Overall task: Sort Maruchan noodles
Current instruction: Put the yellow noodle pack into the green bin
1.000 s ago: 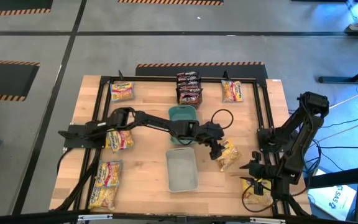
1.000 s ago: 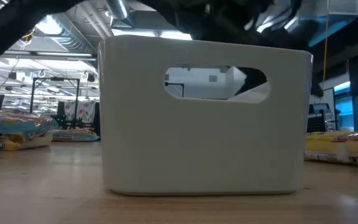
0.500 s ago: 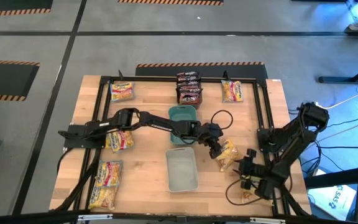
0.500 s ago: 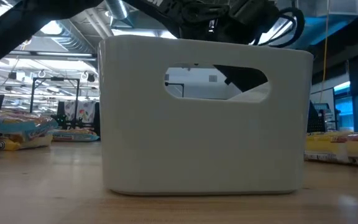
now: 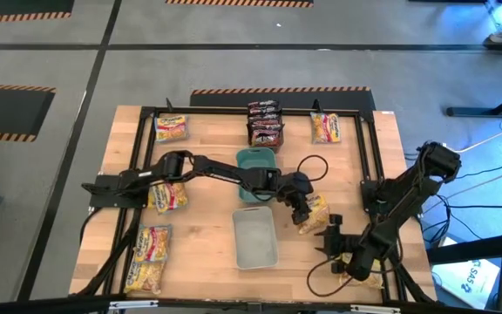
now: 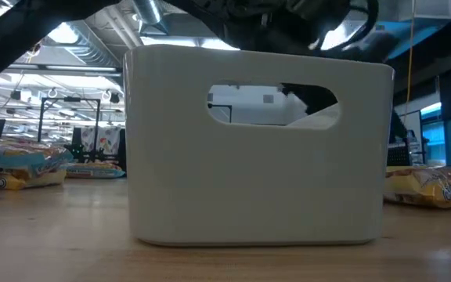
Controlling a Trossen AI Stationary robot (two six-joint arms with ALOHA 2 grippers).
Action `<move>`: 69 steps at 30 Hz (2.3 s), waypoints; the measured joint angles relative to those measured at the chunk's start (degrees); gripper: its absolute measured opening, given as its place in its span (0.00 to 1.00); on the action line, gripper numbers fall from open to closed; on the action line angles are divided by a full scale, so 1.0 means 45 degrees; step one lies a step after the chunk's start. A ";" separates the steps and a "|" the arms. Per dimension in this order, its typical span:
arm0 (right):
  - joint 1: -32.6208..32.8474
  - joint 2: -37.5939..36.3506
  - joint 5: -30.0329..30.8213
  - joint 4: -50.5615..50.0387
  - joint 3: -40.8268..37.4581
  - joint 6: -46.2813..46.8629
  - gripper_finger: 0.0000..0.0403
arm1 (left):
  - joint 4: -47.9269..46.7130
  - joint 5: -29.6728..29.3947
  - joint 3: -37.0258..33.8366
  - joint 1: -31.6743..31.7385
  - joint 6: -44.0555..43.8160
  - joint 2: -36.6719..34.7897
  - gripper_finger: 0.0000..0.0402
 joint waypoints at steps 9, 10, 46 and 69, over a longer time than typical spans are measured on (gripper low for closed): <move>-0.0160 -0.2319 0.2641 -0.8780 0.2254 0.1651 0.46 | -0.1359 -0.1478 -0.0024 -0.1675 0.1609 -0.0810 0.56; -0.0343 -0.2608 0.3004 -0.9226 0.2219 0.2021 0.46 | -0.1230 -0.1661 -0.0023 -0.1886 0.1754 -0.0817 0.56; -1.1380 -0.4816 -1.0677 -0.3573 -0.1653 -0.4118 0.46 | -0.0486 -0.2824 -0.0024 -0.2140 0.2251 0.0922 0.56; -1.3449 -0.5433 -1.2675 -0.6708 -0.0264 -0.3702 0.65 | -0.0298 -0.3505 -0.0024 -0.2377 0.2664 0.0606 0.56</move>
